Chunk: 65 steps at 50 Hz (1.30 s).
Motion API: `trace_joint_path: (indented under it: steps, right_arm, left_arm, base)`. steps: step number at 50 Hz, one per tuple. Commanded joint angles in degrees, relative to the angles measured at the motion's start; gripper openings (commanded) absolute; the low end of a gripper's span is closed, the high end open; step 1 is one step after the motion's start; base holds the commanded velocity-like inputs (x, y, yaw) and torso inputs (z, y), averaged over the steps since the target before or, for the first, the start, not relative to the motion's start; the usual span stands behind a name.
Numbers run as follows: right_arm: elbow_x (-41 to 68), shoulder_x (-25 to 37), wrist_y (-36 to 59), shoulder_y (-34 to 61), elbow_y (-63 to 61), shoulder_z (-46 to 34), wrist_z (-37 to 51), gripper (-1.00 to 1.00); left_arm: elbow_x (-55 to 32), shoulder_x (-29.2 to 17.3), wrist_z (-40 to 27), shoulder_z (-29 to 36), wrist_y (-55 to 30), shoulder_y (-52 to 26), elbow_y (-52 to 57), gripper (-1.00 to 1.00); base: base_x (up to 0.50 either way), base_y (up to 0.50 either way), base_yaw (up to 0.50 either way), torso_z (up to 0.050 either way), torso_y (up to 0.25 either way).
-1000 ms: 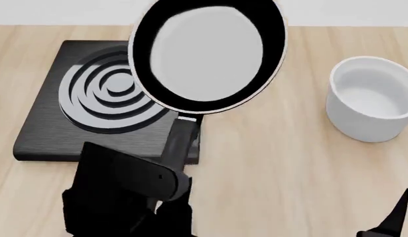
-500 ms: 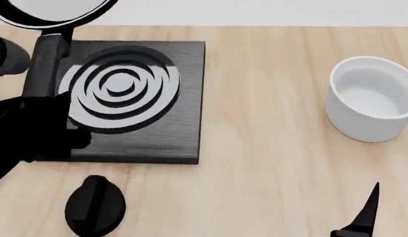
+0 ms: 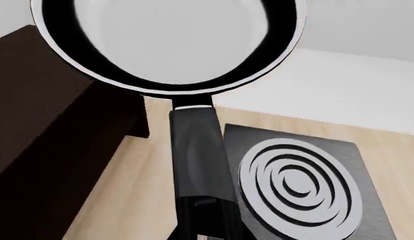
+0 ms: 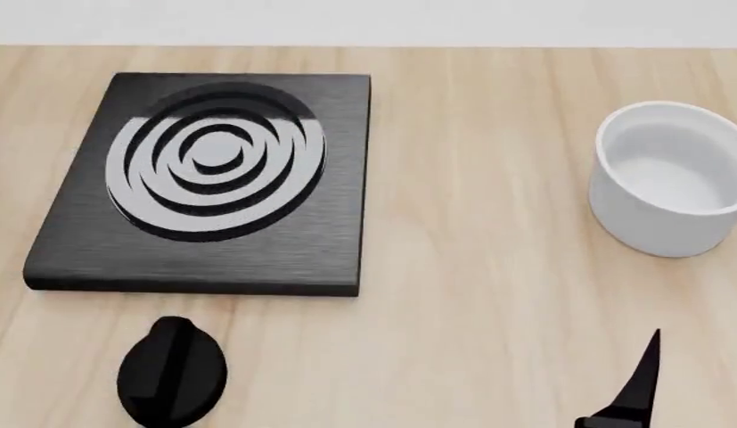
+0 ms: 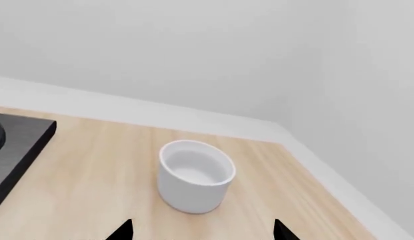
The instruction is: Put the frying pan on the cabinet shelf.
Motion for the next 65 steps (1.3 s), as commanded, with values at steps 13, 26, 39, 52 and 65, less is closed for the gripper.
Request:
trace_joint_path:
  steps: [13, 26, 39, 52, 65]
  right_arm:
    - [-2.18, -4.82, 5.09, 9.47, 1.66, -7.44, -1.83, 1.00]
    - [0.18, -5.65, 8.24, 13.29, 0.87, -9.55, -0.21, 1.00]
    - [2.10, -5.81, 9.75, 15.27, 0.45, -10.34, 0.93, 1.00]
    - [3.46, -5.57, 10.24, 16.19, 0.34, -10.61, 1.34, 1.00]
    - [1.05, -6.01, 9.29, 15.05, 1.20, -11.54, 0.27, 1.00]
  left_arm:
    - [7.24, -5.57, 2.98, 0.38, -5.95, -13.20, -21.61, -1.00]
    - [10.57, -1.33, 1.38, 1.71, -1.74, -15.54, -31.45, -1.00]
    - [9.76, -3.17, 3.71, -0.88, 4.56, -3.69, -30.88, -1.00]
    - [11.05, -4.93, 4.54, -0.75, 5.83, 1.23, -29.64, -1.00]
    - [11.38, -5.27, 5.55, -0.64, 6.48, 3.71, -29.07, -1.00]
  base:
    - [0.00, 0.00, 0.00, 0.001, 0.002]
    - [0.00, 0.00, 0.00, 0.000, 0.002]
    - [0.00, 0.00, 0.00, 0.001, 0.002]
    - [0.00, 0.00, 0.00, 0.000, 0.002]
    - [0.00, 0.00, 0.00, 0.000, 0.000]
